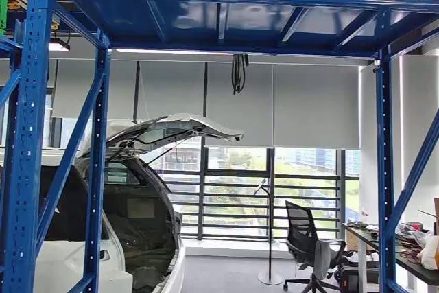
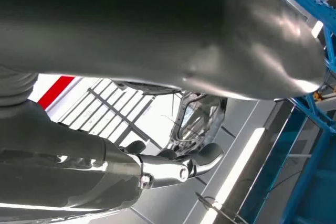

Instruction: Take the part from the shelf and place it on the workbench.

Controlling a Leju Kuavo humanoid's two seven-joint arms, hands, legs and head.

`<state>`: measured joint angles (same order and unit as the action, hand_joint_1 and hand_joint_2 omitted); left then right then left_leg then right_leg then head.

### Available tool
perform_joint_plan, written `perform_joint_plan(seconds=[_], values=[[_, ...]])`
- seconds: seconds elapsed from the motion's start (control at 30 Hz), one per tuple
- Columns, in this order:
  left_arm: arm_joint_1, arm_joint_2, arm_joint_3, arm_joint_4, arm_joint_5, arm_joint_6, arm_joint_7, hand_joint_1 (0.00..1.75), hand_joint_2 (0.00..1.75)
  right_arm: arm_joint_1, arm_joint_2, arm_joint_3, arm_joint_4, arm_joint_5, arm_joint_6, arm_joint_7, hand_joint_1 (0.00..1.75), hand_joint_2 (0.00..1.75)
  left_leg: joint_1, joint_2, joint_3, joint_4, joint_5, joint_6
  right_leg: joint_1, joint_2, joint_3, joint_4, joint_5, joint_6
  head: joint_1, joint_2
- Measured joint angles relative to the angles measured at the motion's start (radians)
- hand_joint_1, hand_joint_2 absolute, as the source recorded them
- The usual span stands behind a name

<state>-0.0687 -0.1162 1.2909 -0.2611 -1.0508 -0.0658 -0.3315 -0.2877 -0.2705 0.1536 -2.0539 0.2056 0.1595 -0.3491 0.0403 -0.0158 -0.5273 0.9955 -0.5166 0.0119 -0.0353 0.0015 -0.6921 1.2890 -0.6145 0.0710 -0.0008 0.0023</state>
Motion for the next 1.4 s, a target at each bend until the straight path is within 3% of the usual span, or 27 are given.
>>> perform_joint_plan(seconds=[0.07,0.13,0.17,0.33,0.4,0.47,0.5,0.53,0.57,0.63,0.67,0.7,0.8,0.87,0.9,0.97,1.0,1.03,1.07,1.13,1.17,1.2,1.27,1.33,1.4], values=[[0.0,0.0,0.0,0.0,-0.002,0.0,0.0,0.0,0.0,0.0,0.0,0.002,0.0,-0.001,0.0,0.0,0.0,0.0,0.003,-0.002,0.006,0.001,-0.005,-0.006,-0.002,0.0,0.029,-0.07,0.047,0.002,0.0,0.0],[0.0,-0.001,0.0,0.0,-0.005,-0.001,0.0,0.0,0.0,0.001,0.0,0.004,-0.001,-0.003,-0.001,0.0,0.0,0.0,0.006,-0.006,0.015,0.003,-0.016,-0.021,-0.003,0.002,0.085,-0.2,0.113,0.005,0.0,0.0],[0.0,-0.001,0.0,0.001,-0.006,-0.001,0.0,0.0,0.0,0.001,-0.001,0.005,-0.002,-0.004,-0.001,0.0,0.0,0.0,0.005,-0.008,0.017,0.004,-0.02,-0.028,-0.002,0.003,0.104,-0.244,0.127,0.001,0.0,0.0],[0.0,-0.001,0.0,0.001,-0.008,-0.001,0.0,0.0,0.0,0.009,-0.001,0.009,-0.008,-0.006,-0.002,-0.003,0.0,0.0,0.006,-0.002,0.009,0.018,-0.036,-0.043,0.004,0.003,0.11,-0.266,0.113,-0.041,0.002,0.0],[-0.002,-0.002,0.0,0.001,-0.009,-0.002,0.0,0.0,0.0,0.01,-0.001,0.01,-0.011,-0.007,-0.002,-0.004,0.0,0.0,0.002,0.005,-0.041,0.117,-0.081,-0.04,0.007,-0.002,0.116,-0.268,0.108,-0.054,0.002,0.0],[-0.002,-0.002,0.0,0.001,-0.009,-0.003,0.0,0.0,0.0,0.012,-0.001,0.012,-0.011,-0.007,-0.002,-0.005,0.0,0.0,-0.004,0.007,-0.128,0.266,-0.129,-0.034,0.014,-0.006,0.122,-0.268,0.101,-0.063,0.002,0.0],[0.0,-0.002,0.0,0.001,-0.009,-0.003,0.0,0.0,0.0,0.013,-0.001,0.013,-0.011,-0.007,-0.002,-0.005,0.0,0.0,-0.007,0.007,-0.163,0.315,-0.134,-0.03,0.017,-0.006,0.127,-0.268,0.097,-0.067,0.002,0.0],[0.002,-0.002,0.0,0.001,-0.009,-0.003,0.0,0.0,0.0,0.014,-0.001,0.014,-0.011,-0.007,-0.002,-0.005,0.0,0.0,-0.01,0.007,-0.18,0.326,-0.117,-0.025,0.021,-0.006,0.134,-0.268,0.092,-0.069,0.002,0.0],[0.003,-0.002,0.0,0.001,-0.009,-0.003,0.0,0.0,0.0,0.015,-0.001,0.015,-0.011,-0.007,-0.002,-0.005,0.0,0.0,-0.014,0.007,-0.177,0.296,-0.08,-0.018,0.023,-0.005,0.144,-0.268,0.085,-0.07,0.002,0.0],[0.003,-0.002,0.0,0.001,-0.011,-0.003,-0.001,0.0,0.0,0.015,-0.001,0.016,-0.011,-0.008,-0.002,-0.006,0.0,0.0,-0.023,0.008,-0.138,0.174,0.01,-0.004,0.027,-0.004,0.165,-0.268,0.069,-0.065,0.002,0.0],[0.002,-0.002,0.0,0.001,-0.012,-0.003,-0.001,0.0,0.0,0.015,-0.001,0.016,-0.011,-0.008,-0.002,-0.006,0.0,0.0,-0.026,0.008,-0.117,0.121,0.035,0.001,0.028,-0.003,0.172,-0.267,0.062,-0.06,0.001,0.0],[0.002,-0.002,0.0,0.001,-0.013,-0.003,-0.001,0.0,0.0,0.016,-0.001,0.016,-0.011,-0.009,-0.003,-0.006,0.0,0.0,-0.03,0.009,-0.104,0.088,0.042,0.004,0.029,-0.002,0.173,-0.266,0.058,-0.055,0.001,0.0],[0.002,-0.002,0.0,0.001,-0.016,-0.003,-0.003,0.0,0.0,0.018,-0.002,0.016,-0.012,-0.01,-0.003,-0.007,0.0,0.0,-0.033,0.007,-0.093,0.061,0.026,0.007,0.026,-0.001,0.172,-0.27,0.052,-0.039,0.002,0.0],[0.003,-0.002,0.0,0.001,-0.017,-0.002,-0.005,0.0,0.0,0.018,-0.004,0.015,-0.013,-0.01,-0.003,-0.009,0.0,0.0,-0.028,0.006,-0.083,0.053,0.023,0.015,0.024,-0.002,0.161,-0.237,0.031,-0.029,0.002,0.0],[0.002,-0.002,0.0,0.001,-0.017,-0.002,-0.006,0.0,0.0,0.019,-0.005,0.014,-0.013,-0.01,-0.003,-0.009,0.0,0.0,-0.027,0.006,-0.077,0.05,0.021,0.019,0.023,-0.002,0.138,-0.191,0.01,-0.025,0.002,0.0],[0.0,-0.002,0.0,0.001,-0.017,-0.003,-0.006,0.0,0.0,0.023,-0.006,0.013,-0.013,-0.01,-0.003,-0.01,0.0,0.0,-0.028,0.006,-0.069,0.05,0.013,0.026,0.023,-0.001,0.057,-0.055,-0.035,-0.021,0.002,0.0],[0.0,-0.002,0.0,0.001,-0.017,-0.003,-0.006,0.0,0.0,0.026,-0.006,0.013,-0.013,-0.01,-0.003,-0.01,0.0,0.0,-0.029,0.005,-0.065,0.05,0.009,0.027,0.023,-0.001,0.018,-0.002,-0.041,-0.02,0.002,0.0],[0.001,-0.002,0.0,0.001,-0.017,-0.003,-0.006,0.0,0.0,0.028,-0.006,0.013,-0.013,-0.01,-0.003,-0.009,0.0,0.0,-0.031,0.005,-0.059,0.05,0.004,0.028,0.024,-0.001,-0.006,0.018,-0.028,-0.02,0.002,0.0],[0.002,-0.003,0.0,0.001,-0.017,-0.003,-0.006,0.0,0.0,0.03,-0.006,0.012,-0.013,-0.01,-0.003,-0.009,0.0,0.0,-0.032,0.004,-0.051,0.05,-0.002,0.028,0.024,-0.001,-0.009,-0.005,0.007,-0.022,0.002,0.0],[0.002,-0.003,0.0,0.001,-0.017,-0.003,-0.006,0.0,0.0,0.03,-0.007,0.012,-0.013,-0.011,-0.004,-0.009,0.0,0.0,-0.032,0.001,-0.032,0.049,-0.015,0.026,0.029,0.0,0.028,-0.127,0.098,-0.033,0.002,0.0],[0.001,-0.003,0.0,0.002,-0.018,-0.003,-0.006,0.0,0.0,0.03,-0.007,0.012,-0.013,-0.011,-0.004,-0.01,0.0,0.0,-0.032,0.0,-0.026,0.048,-0.02,0.023,0.033,0.0,0.05,-0.184,0.128,-0.04,0.002,0.0],[0.0,-0.004,0.0,0.002,-0.018,-0.003,-0.006,0.0,0.0,0.03,-0.008,0.011,-0.013,-0.012,-0.004,-0.01,0.0,0.0,-0.032,-0.001,-0.023,0.046,-0.024,0.019,0.037,0.001,0.065,-0.224,0.14,-0.047,0.002,0.0],[-0.001,-0.006,0.0,0.003,-0.02,-0.003,-0.006,0.0,0.0,0.03,-0.009,0.011,-0.014,-0.013,-0.004,-0.011,0.0,0.0,-0.031,-0.002,-0.021,0.04,-0.027,0.009,0.043,0.001,0.075,-0.249,0.135,-0.058,0.001,0.0],[-0.001,-0.006,0.0,0.004,-0.023,-0.003,-0.006,0.0,0.0,0.032,-0.009,0.01,-0.015,-0.015,-0.006,-0.014,0.0,0.0,-0.031,0.0,-0.018,0.038,-0.035,0.001,0.038,0.001,0.087,-0.268,0.133,-0.066,0.001,0.0],[-0.002,-0.006,0.0,0.005,-0.027,-0.003,-0.007,0.0,0.0,0.032,-0.009,0.009,-0.017,-0.016,-0.01,-0.023,0.0,0.0,-0.032,0.003,-0.04,0.089,-0.064,-0.006,0.031,-0.003,0.104,-0.286,0.133,-0.073,0.001,0.0]])
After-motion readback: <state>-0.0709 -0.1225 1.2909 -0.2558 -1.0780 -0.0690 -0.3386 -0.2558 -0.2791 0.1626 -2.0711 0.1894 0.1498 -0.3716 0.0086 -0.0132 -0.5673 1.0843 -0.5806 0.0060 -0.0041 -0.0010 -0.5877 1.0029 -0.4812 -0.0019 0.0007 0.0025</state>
